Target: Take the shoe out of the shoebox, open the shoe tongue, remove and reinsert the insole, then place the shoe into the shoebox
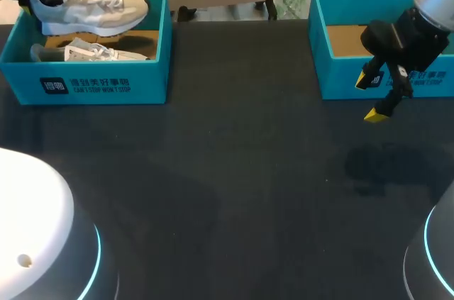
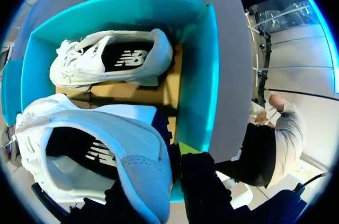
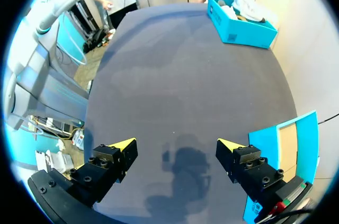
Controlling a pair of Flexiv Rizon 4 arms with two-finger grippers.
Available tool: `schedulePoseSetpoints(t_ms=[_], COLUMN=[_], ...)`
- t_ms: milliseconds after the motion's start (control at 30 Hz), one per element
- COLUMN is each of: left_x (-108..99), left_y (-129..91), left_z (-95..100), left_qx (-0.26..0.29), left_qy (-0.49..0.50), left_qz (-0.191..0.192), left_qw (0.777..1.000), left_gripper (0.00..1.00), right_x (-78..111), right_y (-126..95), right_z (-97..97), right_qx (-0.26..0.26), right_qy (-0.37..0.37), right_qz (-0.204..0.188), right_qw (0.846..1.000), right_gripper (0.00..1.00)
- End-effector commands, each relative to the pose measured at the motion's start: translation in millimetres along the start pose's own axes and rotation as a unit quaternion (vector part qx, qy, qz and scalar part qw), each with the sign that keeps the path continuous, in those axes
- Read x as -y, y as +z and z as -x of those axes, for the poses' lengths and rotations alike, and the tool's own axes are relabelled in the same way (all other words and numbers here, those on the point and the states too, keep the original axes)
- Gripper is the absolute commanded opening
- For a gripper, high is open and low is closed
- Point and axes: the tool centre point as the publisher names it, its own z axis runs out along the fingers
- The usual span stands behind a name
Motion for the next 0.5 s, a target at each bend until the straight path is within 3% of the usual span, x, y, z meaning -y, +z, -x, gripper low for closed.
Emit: schedulePoseSetpoints(t_ms=[33, 500], left_x=[0.9, -13.8], left_y=[13.4, 50.0], left_z=[4.5, 16.6], left_qx=[-0.002, -0.020], left_qy=[0.000, 0.004], left_qz=[0.009, 0.008], left_qw=[1.000, 1.000], left_gripper=[0.00, 0.00], right_x=[0.2, 0.2], right_y=[0.7, 0.7], right_z=[0.2, 0.2], right_qx=[0.000, 0.000], right_qy=[0.000, 0.000], right_qz=[-0.001, -0.001], right_qw=[1.000, 1.000], right_gripper=[1.00, 1.00])
